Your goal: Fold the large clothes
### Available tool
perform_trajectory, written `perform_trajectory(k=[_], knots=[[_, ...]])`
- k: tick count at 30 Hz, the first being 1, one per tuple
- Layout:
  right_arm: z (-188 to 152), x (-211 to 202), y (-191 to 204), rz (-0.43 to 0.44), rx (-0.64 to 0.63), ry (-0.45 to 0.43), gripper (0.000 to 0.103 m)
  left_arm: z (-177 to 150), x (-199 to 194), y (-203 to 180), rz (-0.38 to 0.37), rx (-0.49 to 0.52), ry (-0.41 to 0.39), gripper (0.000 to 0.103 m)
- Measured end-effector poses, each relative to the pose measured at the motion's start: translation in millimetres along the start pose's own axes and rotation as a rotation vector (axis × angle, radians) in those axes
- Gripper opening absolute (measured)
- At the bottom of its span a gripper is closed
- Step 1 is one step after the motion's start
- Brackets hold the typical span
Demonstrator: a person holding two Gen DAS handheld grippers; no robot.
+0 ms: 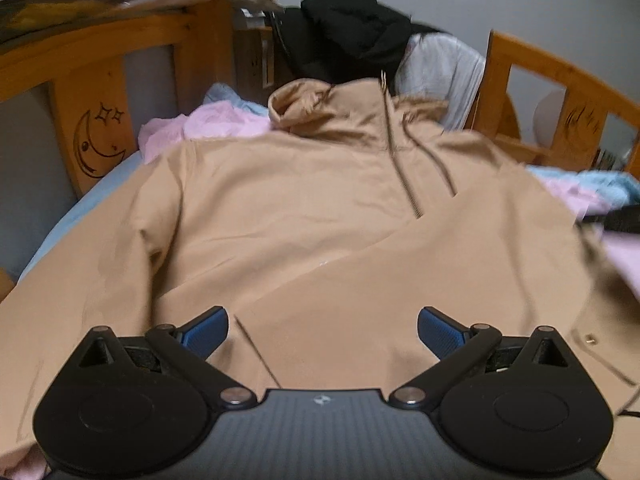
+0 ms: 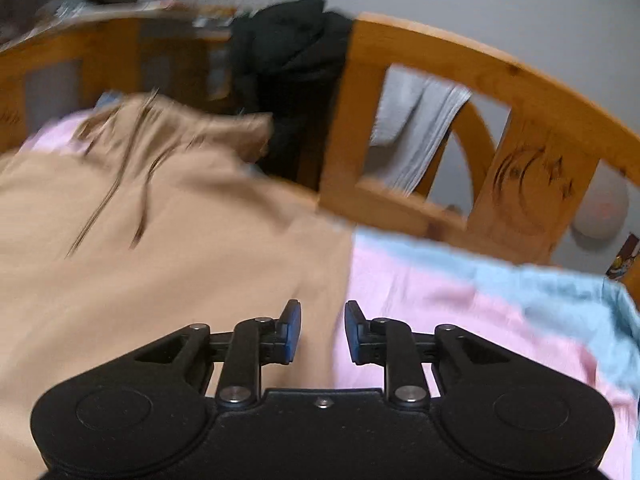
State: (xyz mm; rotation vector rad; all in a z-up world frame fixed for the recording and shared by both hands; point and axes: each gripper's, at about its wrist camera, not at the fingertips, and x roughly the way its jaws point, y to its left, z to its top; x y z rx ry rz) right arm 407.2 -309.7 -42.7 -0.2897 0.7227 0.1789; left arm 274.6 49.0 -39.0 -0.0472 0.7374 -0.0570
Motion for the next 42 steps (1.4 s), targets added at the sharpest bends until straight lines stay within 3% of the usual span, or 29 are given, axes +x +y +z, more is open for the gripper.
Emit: perform_trajectory(k=[3,8,9,10,12,16,20,23,29,32,33,34,38,42], knots=[[-24,18,9,-0.027,-0.043,0.054,0.025,-8,-31,9,0.006,-0.026,-0.04,0.102],[-14,2,12,-0.024,0.04,0.012,0.03,-33,-95,45,0.137,-0.157,-0.082,0.102],[-12,-8,16,-0.012,0.03,-0.008,0.038,-41,-108,55,0.179,-0.203,-0.089,0.102],[-9,-18,20,-0.001,0.017,-0.028,0.05,-49,-120,64,0.225,-0.256,-0.092,0.102],[-5,-43,32,0.046,0.004,-0.067,0.066,-68,-141,87,0.303,-0.383,-0.09,0.102],[-5,-86,63,0.151,0.015,-0.108,0.084,-103,-179,138,0.393,-0.715,-0.106,0.102],[-16,-122,101,0.295,0.045,-0.109,0.09,-131,-197,182,0.472,-1.015,-0.169,0.102],[-28,-143,133,0.356,0.033,-0.124,0.094,-140,-194,207,0.524,-1.131,-0.175,0.096],[-46,-161,177,0.399,-0.005,-0.148,0.096,-132,-188,226,0.684,-1.154,-0.201,0.087],[-50,-160,189,0.421,-0.014,-0.13,0.096,-131,-184,231,0.752,-1.159,-0.194,0.062],[-50,-158,189,0.428,-0.004,-0.123,0.096,-130,-182,234,0.768,-1.154,-0.189,0.043],[-52,-158,190,0.439,0.013,-0.116,0.096,-130,-180,235,0.783,-1.155,-0.177,0.031],[-56,-157,189,0.464,0.05,-0.101,0.096,-135,-193,227,0.775,-1.132,-0.23,0.014],[-60,-162,185,0.46,0.053,-0.109,0.096,-126,-207,188,0.733,-0.964,-0.334,0.008]])
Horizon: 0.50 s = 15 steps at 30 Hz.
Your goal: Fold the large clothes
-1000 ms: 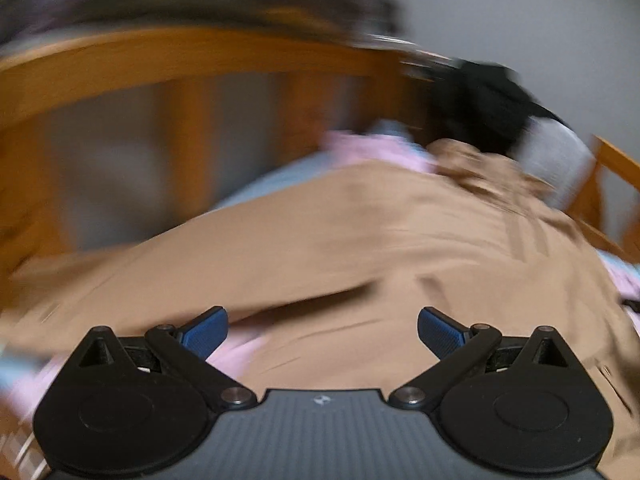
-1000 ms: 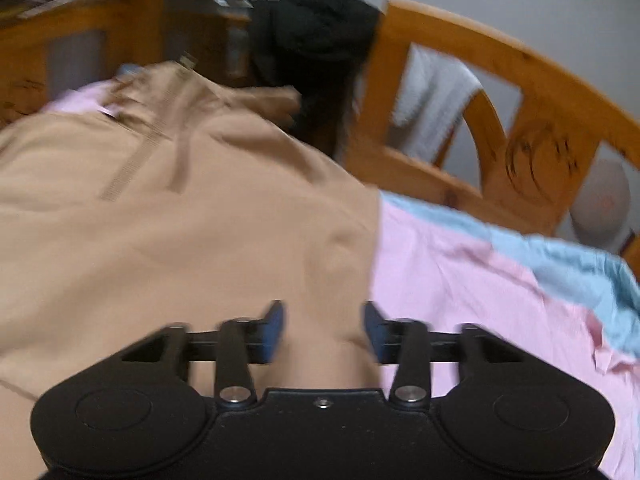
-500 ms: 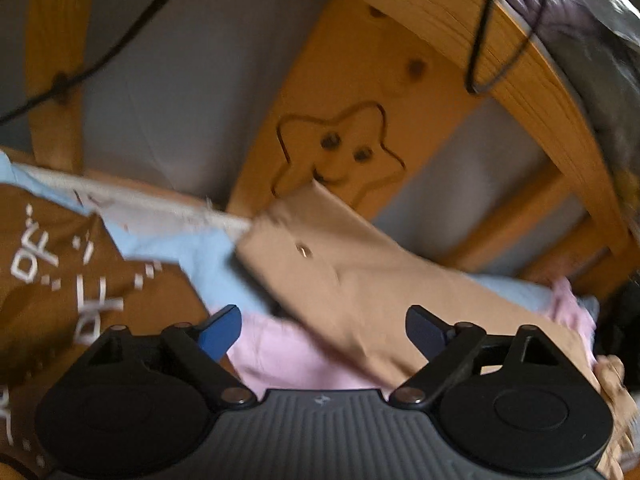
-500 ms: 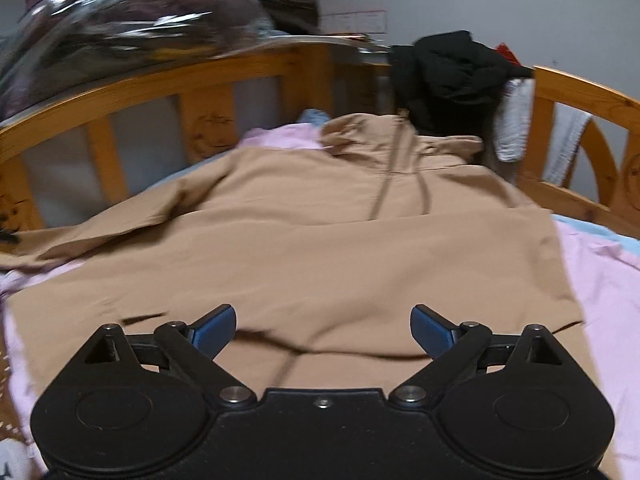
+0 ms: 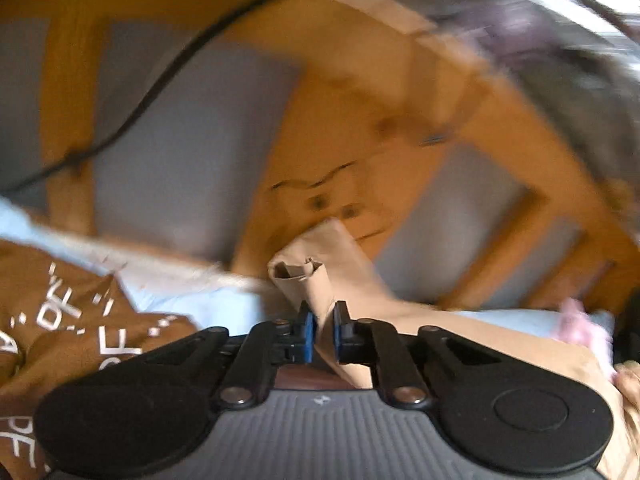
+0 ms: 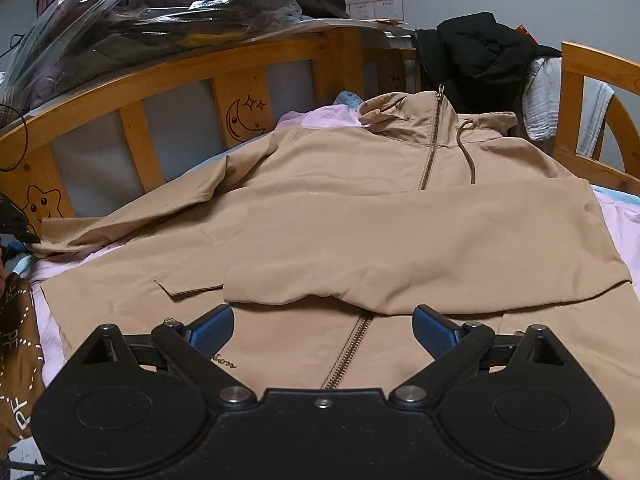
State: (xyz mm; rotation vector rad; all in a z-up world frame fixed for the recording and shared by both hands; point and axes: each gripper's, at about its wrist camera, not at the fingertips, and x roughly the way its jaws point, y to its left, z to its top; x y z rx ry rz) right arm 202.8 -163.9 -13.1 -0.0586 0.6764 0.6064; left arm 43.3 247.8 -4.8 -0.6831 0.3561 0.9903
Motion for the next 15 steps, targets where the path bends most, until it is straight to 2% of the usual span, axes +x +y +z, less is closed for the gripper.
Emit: perform_trajectory(k=[2,4,7,9,11,13,15], knots=[[1,-3,-4,-0.01,0.005,-0.008,0.096,-8,-27,-15,-0.1,0.09,-0.065,0.006],[4,-7,-10,-0.017,0.025,-0.02,0.096,-14,-53,-35,-0.23,0.186,-0.128,0.005],[16,-13,-25,0.004,0.07,-0.037,0.096,-17,-86,-72,-0.466,0.325,-0.198,0.005],[30,-16,-39,0.039,0.126,-0.052,0.096,-18,-103,-101,-0.627,0.417,-0.184,0.005],[49,-20,-58,0.108,0.231,-0.072,0.098,-24,-115,-129,-0.768,0.505,-0.155,0.005],[67,-24,-76,0.196,0.369,-0.103,0.102,-37,-123,-153,-0.878,0.609,-0.122,0.005],[80,-25,-91,0.313,0.506,-0.112,0.102,-55,-130,-173,-0.961,0.688,-0.071,0.005]])
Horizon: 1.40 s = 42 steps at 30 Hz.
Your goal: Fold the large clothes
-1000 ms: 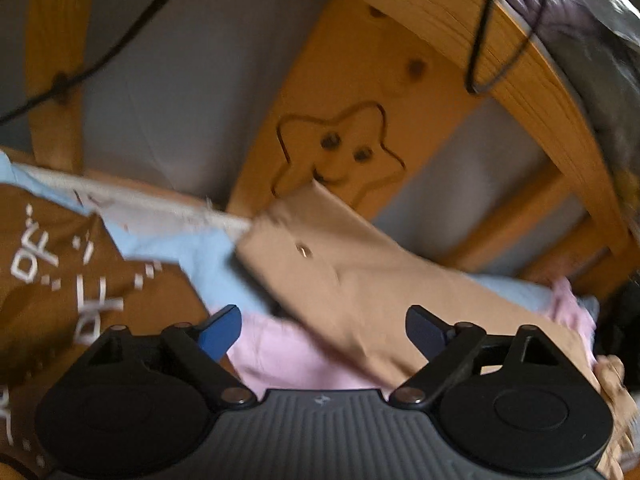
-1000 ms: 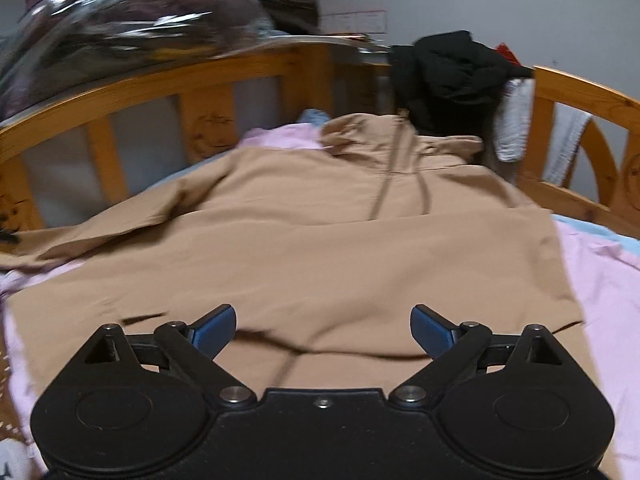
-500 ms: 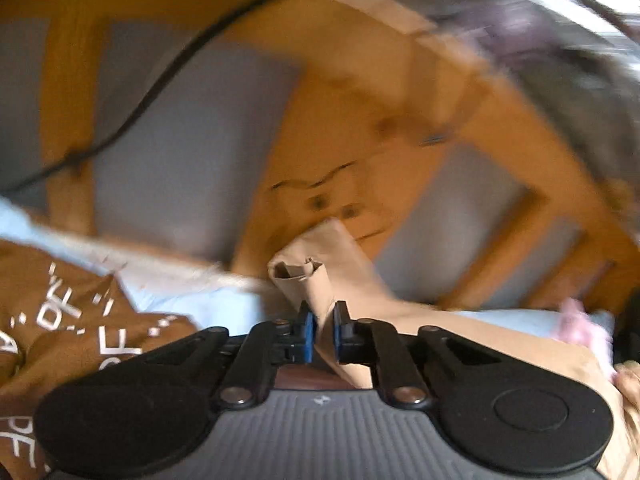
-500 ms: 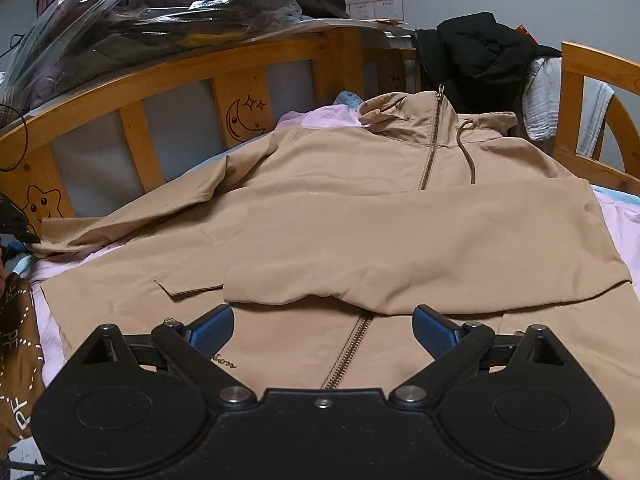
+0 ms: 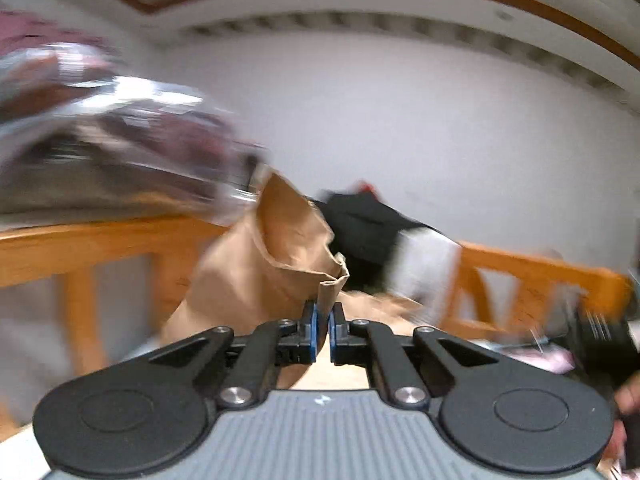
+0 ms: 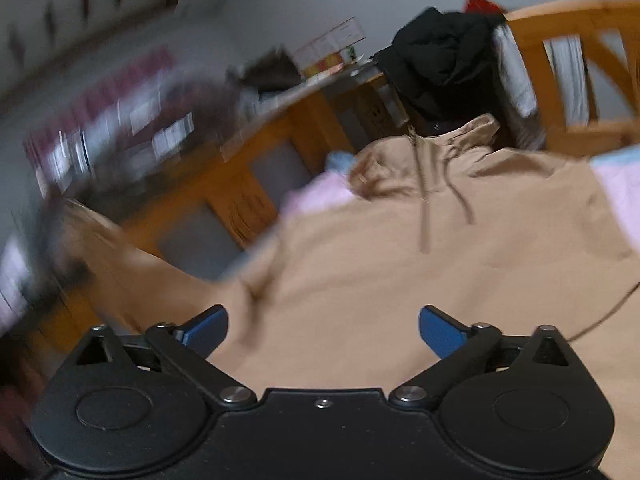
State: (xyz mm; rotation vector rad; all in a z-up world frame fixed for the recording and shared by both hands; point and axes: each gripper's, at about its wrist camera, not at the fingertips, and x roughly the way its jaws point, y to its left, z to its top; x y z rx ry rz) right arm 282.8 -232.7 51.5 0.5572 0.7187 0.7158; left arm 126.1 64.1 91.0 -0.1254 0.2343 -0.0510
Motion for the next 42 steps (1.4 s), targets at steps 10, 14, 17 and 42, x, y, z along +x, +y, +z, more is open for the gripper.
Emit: perform_trajectory(k=[10,14,17,42], knots=[[-10,21,-21,0.093,0.349,0.135,0.102,-53,27,-53,-0.165,0.11,0.16,0.005],[-36,16,-37,0.035,0.5,0.196,0.102,-56,24,-47,-0.087,0.08,0.15,0.005],[-48,12,-47,0.053,0.587,0.212,0.102,-50,26,-43,-0.129,0.098,0.168,0.005],[202,-14,90,0.01,-0.057,-0.114,0.001,-71,81,20,0.16,0.2,0.314,0.084]])
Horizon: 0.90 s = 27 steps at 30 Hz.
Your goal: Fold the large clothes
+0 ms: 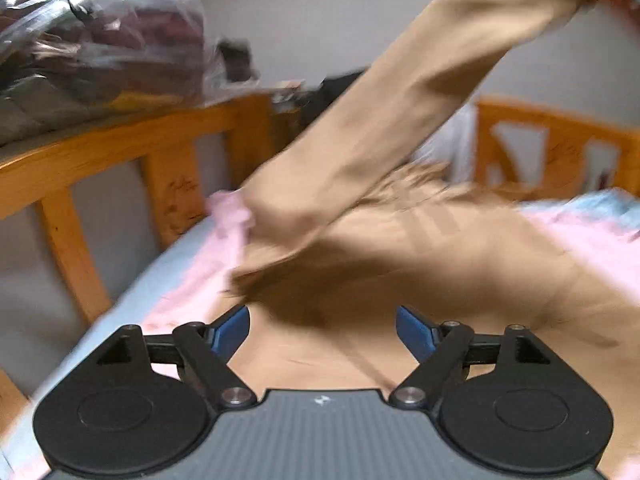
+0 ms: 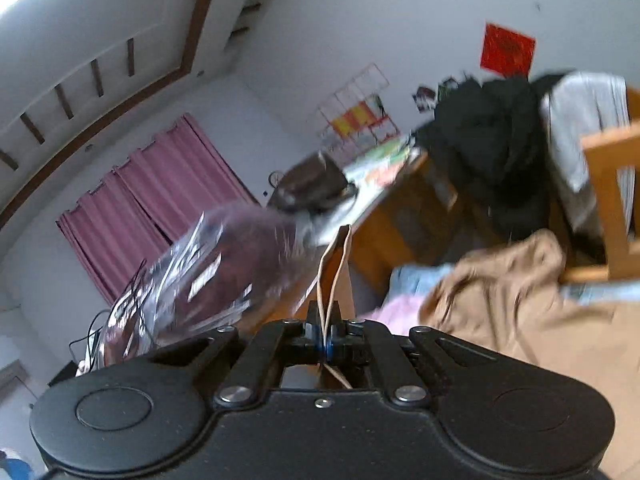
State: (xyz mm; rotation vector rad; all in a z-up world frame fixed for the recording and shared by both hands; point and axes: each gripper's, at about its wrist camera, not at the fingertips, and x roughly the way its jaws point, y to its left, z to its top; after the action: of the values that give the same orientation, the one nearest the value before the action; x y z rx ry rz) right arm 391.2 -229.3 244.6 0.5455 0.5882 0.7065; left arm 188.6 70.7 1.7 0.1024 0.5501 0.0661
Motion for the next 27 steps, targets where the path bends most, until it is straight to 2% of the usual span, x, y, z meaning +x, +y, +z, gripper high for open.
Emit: perform_trajectory(k=[3,5,6,7,8,9,10,11,13,16,18,20,21,22,25,27], knots=[[18,4,-6,-0.008,-0.005,0.005,0.001,11,47,8,0.053,0.074,0.043,0.083],[27,12,-11,-0.009,-0.008,0.014,0.001,19,73,3,0.094,0.179,0.031,0.082],[27,15,-17,-0.007,-0.01,0.018,0.001,21,84,-1,0.126,0.223,0.029,0.077],[30,18,-21,-0.007,-0.016,0.025,0.001,25,95,-3,0.159,0.247,0.025,0.058],[32,23,-24,-0.01,-0.024,0.031,0.001,31,105,-1,0.189,0.24,0.021,0.045],[31,26,-26,-0.012,-0.033,0.035,0.001,35,113,3,0.202,0.199,0.028,0.028],[29,26,-30,-0.011,-0.042,0.034,0.001,40,119,10,0.198,0.138,0.028,0.021],[27,23,-38,-0.009,-0.054,0.032,0.001,43,120,18,0.184,0.077,0.016,0.021],[15,14,-54,-0.004,-0.077,0.019,0.001,42,116,26,0.157,0.044,-0.008,0.02],[-19,-4,-97,-0.026,-0.1,0.02,0.001,32,109,25,0.084,0.135,0.013,0.021],[-49,-12,-140,-0.055,-0.038,0.055,0.001,25,105,23,0.01,0.196,0.056,0.027],[-84,-17,-182,-0.127,0.009,0.092,0.001,18,100,25,-0.048,0.219,0.092,0.038],[-101,-17,-200,-0.178,0.027,0.117,0.002,14,95,26,-0.063,0.216,0.113,0.052],[-120,-15,-219,-0.246,0.042,0.154,0.008,11,91,28,-0.08,0.201,0.128,0.062],[-157,-5,-249,-0.453,-0.023,0.259,0.023,12,79,38,-0.112,0.112,0.137,0.069],[-168,-2,-250,-0.515,-0.069,0.273,0.025,21,75,45,-0.107,0.049,0.119,0.079]])
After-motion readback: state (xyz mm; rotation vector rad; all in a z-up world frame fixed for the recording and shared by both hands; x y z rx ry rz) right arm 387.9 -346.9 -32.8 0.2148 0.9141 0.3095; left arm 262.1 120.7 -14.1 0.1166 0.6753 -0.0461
